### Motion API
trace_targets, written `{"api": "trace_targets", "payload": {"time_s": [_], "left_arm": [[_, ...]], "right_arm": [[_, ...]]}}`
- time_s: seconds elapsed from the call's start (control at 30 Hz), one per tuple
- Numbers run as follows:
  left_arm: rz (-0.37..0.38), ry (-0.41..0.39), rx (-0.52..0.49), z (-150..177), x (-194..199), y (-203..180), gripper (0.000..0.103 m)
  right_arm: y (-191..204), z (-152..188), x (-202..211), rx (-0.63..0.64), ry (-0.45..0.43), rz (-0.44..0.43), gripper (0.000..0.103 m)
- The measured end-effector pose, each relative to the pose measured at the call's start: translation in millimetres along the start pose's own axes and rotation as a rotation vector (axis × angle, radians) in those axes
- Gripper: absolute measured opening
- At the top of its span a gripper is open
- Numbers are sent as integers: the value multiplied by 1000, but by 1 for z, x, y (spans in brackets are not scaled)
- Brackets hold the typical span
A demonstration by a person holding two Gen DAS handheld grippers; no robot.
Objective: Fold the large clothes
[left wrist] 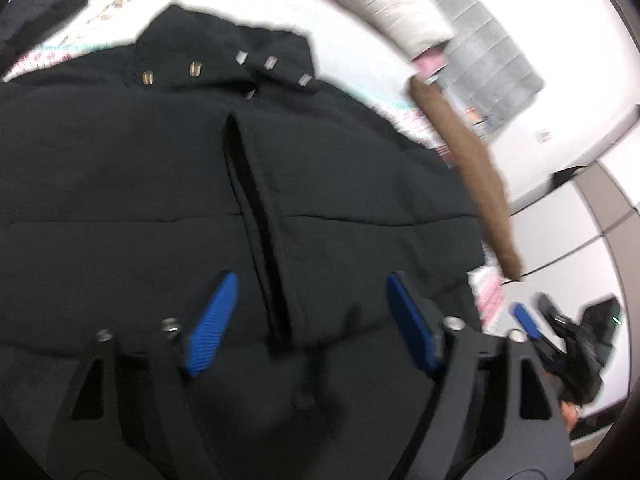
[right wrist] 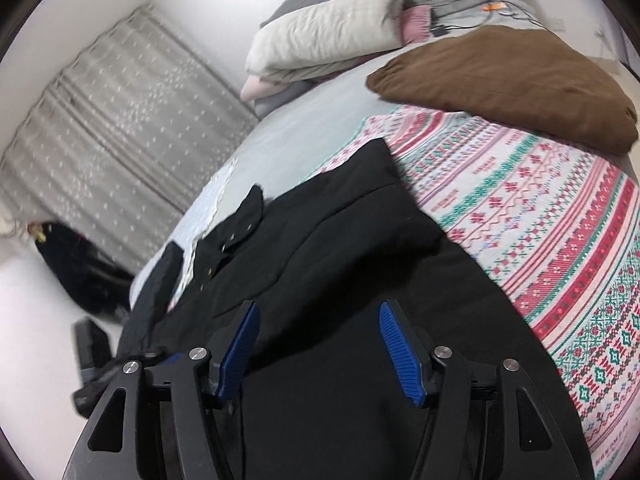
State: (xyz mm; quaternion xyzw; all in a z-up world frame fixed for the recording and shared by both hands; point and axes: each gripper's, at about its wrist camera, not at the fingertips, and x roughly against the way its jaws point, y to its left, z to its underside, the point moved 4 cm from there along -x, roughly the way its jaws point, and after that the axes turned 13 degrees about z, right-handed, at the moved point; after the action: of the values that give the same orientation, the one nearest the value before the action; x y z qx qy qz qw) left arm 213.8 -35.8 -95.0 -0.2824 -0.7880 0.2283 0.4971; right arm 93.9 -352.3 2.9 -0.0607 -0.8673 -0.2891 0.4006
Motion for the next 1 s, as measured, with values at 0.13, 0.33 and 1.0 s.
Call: {"api": "trace_targets", "payload": {"time_s": [0.13,0.33,1.0], "left_arm": [[-49,-9,-26,-4,-21,0,11],[-245,-157,-181,-7,16,-13,11],[-85,-143,-390,-21,-53,-1,39]], "right_arm": [[-29,4,4,-46,4,14,63],[-55,5,-5,-83,11,73,63],[22,-31,-111,307,-5,286,33]]}}
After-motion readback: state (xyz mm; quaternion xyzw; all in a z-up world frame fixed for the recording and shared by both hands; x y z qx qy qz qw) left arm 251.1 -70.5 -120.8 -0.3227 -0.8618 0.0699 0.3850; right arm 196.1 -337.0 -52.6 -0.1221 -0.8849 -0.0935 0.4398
